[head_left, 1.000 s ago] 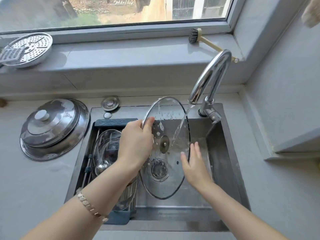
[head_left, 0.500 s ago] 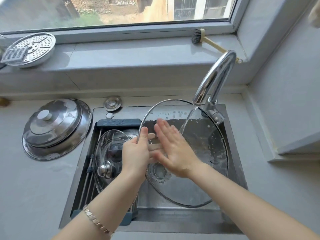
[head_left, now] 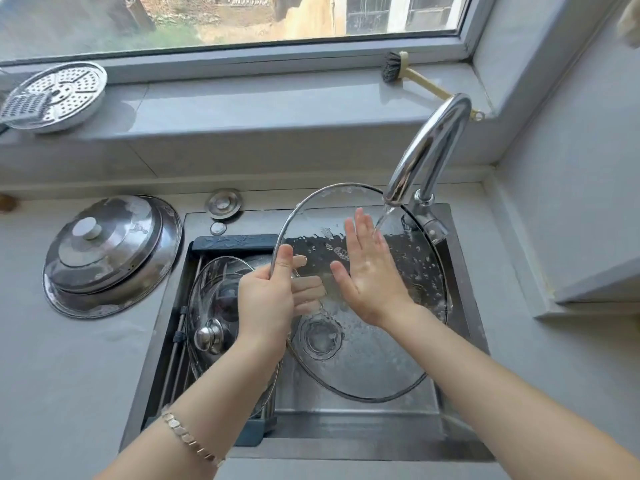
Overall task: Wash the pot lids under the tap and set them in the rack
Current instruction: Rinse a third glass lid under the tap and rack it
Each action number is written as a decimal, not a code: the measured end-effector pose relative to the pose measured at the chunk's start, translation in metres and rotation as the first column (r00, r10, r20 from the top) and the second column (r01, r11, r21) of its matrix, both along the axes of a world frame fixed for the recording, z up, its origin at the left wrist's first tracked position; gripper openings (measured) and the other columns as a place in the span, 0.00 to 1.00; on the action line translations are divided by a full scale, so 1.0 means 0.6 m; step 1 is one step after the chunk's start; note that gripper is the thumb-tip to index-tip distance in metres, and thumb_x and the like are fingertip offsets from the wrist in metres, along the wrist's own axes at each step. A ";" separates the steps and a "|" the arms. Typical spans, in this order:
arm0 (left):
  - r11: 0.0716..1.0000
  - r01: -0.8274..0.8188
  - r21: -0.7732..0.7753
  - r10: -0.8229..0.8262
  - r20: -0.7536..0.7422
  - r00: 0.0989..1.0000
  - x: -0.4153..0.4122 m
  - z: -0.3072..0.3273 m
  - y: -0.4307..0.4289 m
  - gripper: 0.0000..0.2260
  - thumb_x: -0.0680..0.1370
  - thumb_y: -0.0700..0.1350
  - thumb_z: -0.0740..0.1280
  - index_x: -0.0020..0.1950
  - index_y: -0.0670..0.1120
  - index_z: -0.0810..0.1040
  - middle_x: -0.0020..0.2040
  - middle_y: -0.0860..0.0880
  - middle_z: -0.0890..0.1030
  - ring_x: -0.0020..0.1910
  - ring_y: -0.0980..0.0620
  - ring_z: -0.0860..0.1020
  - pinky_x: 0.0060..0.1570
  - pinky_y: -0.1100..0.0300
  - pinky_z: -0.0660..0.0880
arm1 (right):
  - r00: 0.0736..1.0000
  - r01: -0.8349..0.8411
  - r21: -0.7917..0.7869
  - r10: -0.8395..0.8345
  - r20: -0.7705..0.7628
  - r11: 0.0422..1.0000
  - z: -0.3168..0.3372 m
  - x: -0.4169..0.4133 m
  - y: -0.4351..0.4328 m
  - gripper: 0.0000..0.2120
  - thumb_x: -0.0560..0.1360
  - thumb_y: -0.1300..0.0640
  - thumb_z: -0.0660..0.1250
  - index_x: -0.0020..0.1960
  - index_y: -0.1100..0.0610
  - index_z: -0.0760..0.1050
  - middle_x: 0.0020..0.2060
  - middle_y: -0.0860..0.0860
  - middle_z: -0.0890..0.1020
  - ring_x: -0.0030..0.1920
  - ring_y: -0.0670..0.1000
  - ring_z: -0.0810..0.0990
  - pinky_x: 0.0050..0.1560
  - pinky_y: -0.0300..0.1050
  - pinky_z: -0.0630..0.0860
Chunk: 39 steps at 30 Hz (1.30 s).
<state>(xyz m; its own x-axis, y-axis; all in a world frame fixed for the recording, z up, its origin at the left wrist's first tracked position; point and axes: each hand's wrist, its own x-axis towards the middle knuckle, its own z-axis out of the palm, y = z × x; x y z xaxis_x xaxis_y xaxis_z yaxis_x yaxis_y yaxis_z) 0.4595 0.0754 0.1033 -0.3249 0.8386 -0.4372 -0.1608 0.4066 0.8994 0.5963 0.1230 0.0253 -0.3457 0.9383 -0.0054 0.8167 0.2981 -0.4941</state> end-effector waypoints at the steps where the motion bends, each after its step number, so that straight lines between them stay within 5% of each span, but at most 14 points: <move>1: 1.000 -0.008 0.008 0.008 -0.004 1.000 0.004 0.000 0.001 0.15 0.79 0.53 0.60 0.46 0.43 0.78 0.30 0.44 0.83 0.30 0.49 0.83 0.28 0.59 0.80 | 0.998 0.015 0.023 -0.013 -0.066 1.000 0.005 -0.016 -0.003 0.35 0.73 0.37 0.36 0.71 0.56 0.31 0.71 0.50 0.33 0.72 0.45 0.30 0.71 0.39 0.28; 5: 0.997 -0.043 0.072 0.046 -0.047 0.998 0.003 0.003 0.011 0.14 0.78 0.52 0.62 0.42 0.44 0.80 0.33 0.45 0.83 0.34 0.48 0.83 0.34 0.57 0.80 | 0.942 -0.270 0.216 0.304 -0.144 0.938 0.009 -0.054 -0.070 0.29 0.79 0.42 0.39 0.75 0.55 0.40 0.75 0.53 0.45 0.76 0.50 0.43 0.75 0.45 0.37; 8: 0.988 -0.082 0.128 0.086 -0.021 0.996 -0.009 0.010 0.015 0.14 0.77 0.53 0.62 0.45 0.44 0.80 0.33 0.45 0.84 0.34 0.47 0.84 0.35 0.58 0.81 | 0.890 -0.432 0.261 0.454 -0.030 0.863 -0.023 -0.016 -0.113 0.26 0.81 0.44 0.38 0.75 0.53 0.36 0.75 0.48 0.40 0.76 0.47 0.41 0.74 0.44 0.36; 12: 0.970 -0.163 0.178 0.170 -0.022 0.985 -0.012 0.012 0.013 0.13 0.76 0.53 0.63 0.44 0.45 0.78 0.31 0.47 0.84 0.33 0.48 0.84 0.35 0.56 0.81 | 0.982 -0.190 -0.032 0.190 -0.013 0.981 -0.051 0.040 -0.104 0.32 0.74 0.34 0.28 0.72 0.50 0.31 0.72 0.45 0.33 0.72 0.41 0.30 0.72 0.43 0.33; 15: 0.960 -0.209 0.184 0.218 -0.025 0.976 0.001 0.009 0.009 0.12 0.77 0.52 0.63 0.42 0.45 0.78 0.30 0.47 0.83 0.33 0.49 0.84 0.34 0.57 0.81 | 0.997 -0.060 -0.170 0.051 -0.061 0.984 -0.031 0.020 -0.116 0.40 0.65 0.30 0.23 0.69 0.53 0.26 0.69 0.47 0.26 0.69 0.40 0.24 0.68 0.36 0.24; 19: 0.959 -0.213 0.188 0.224 -0.040 0.974 0.007 0.009 0.004 0.11 0.77 0.52 0.63 0.42 0.45 0.78 0.33 0.45 0.83 0.33 0.48 0.84 0.35 0.57 0.82 | 0.956 -0.270 -0.102 0.254 -0.150 0.957 -0.020 -0.006 -0.140 0.34 0.73 0.35 0.32 0.71 0.56 0.31 0.71 0.48 0.31 0.71 0.39 0.28 0.71 0.37 0.29; 24: 0.951 -0.247 0.185 0.257 -0.031 0.966 0.006 0.015 0.003 0.11 0.77 0.51 0.63 0.42 0.45 0.78 0.31 0.45 0.83 0.32 0.49 0.84 0.34 0.57 0.81 | 0.997 0.067 -0.254 -0.077 -0.031 0.965 -0.024 0.021 -0.098 0.30 0.77 0.41 0.37 0.70 0.54 0.27 0.69 0.48 0.26 0.69 0.43 0.24 0.74 0.46 0.33; 28: 0.960 -0.237 0.147 0.248 -0.056 0.967 0.009 0.013 0.003 0.12 0.77 0.53 0.63 0.42 0.46 0.78 0.33 0.44 0.84 0.34 0.47 0.84 0.36 0.55 0.81 | 0.957 -0.261 -0.128 0.238 -0.167 0.957 -0.014 -0.010 -0.125 0.35 0.73 0.34 0.32 0.72 0.55 0.31 0.71 0.45 0.31 0.71 0.39 0.29 0.71 0.37 0.30; 33: 0.962 -0.243 0.126 0.250 -0.045 0.967 0.004 0.012 -0.002 0.11 0.78 0.50 0.63 0.42 0.45 0.77 0.30 0.46 0.82 0.28 0.51 0.82 0.33 0.57 0.80 | 0.978 0.209 -0.277 -0.208 0.031 0.938 -0.043 0.049 -0.064 0.34 0.79 0.40 0.42 0.74 0.58 0.33 0.72 0.50 0.30 0.73 0.48 0.31 0.73 0.44 0.33; 39: 0.980 -0.196 0.029 0.196 -0.018 0.980 0.001 0.007 -0.011 0.12 0.78 0.51 0.63 0.44 0.43 0.77 0.33 0.42 0.82 0.28 0.50 0.82 0.29 0.59 0.79 | 0.999 0.021 -0.179 -0.027 -0.031 0.984 -0.035 0.018 -0.062 0.37 0.74 0.37 0.37 0.74 0.57 0.33 0.70 0.47 0.30 0.70 0.43 0.28 0.71 0.40 0.30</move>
<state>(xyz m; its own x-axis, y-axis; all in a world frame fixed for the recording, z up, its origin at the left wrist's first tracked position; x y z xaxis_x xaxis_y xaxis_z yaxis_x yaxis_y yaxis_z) 0.4601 0.0689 0.1073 -0.4927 0.7695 -0.4064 -0.2163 0.3441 0.9137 0.6072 0.0860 0.0042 -0.3260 0.9314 -0.1622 0.8049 0.1834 -0.5643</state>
